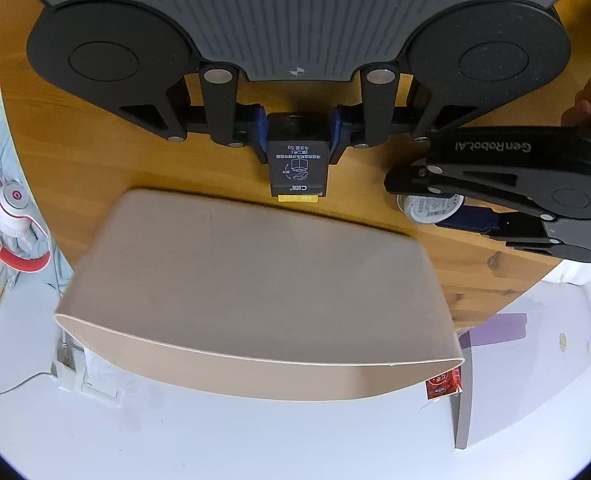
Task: Organize objects
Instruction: 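Carry the tin into the basket and open the left tool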
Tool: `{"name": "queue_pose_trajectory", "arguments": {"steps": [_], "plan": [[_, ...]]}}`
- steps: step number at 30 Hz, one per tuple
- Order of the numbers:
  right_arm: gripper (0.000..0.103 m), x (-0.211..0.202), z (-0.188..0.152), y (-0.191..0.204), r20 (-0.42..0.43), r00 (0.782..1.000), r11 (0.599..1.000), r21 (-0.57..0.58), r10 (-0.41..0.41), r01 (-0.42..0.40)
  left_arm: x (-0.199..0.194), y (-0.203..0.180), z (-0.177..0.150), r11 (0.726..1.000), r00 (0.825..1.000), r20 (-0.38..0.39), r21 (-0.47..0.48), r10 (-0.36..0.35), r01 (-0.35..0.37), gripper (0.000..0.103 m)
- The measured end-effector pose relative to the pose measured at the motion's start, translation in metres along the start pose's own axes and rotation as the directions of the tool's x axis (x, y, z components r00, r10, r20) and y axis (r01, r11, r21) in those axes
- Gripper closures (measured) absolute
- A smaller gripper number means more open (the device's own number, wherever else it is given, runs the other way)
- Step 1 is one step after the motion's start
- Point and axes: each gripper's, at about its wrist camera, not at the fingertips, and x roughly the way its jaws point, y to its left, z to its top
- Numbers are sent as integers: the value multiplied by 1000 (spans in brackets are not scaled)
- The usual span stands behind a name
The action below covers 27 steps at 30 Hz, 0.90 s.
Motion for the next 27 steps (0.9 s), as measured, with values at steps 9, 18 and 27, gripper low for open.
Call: {"name": "queue_pose_trajectory", "arguments": {"steps": [9, 18, 27], "plan": [[74, -59, 2, -3, 116, 990, 997, -17, -74, 76, -51, 0, 8, 1000, 996, 81, 15, -25, 24, 48], [74, -100, 31, -11, 249, 961, 991, -10, -123, 130, -91, 1, 50, 999, 979, 205, 52, -19, 8, 48], [73, -91, 84, -33, 299, 941, 987, 47, -161, 154, -68, 4, 108, 998, 969, 249, 62, 2, -18, 48]]}}
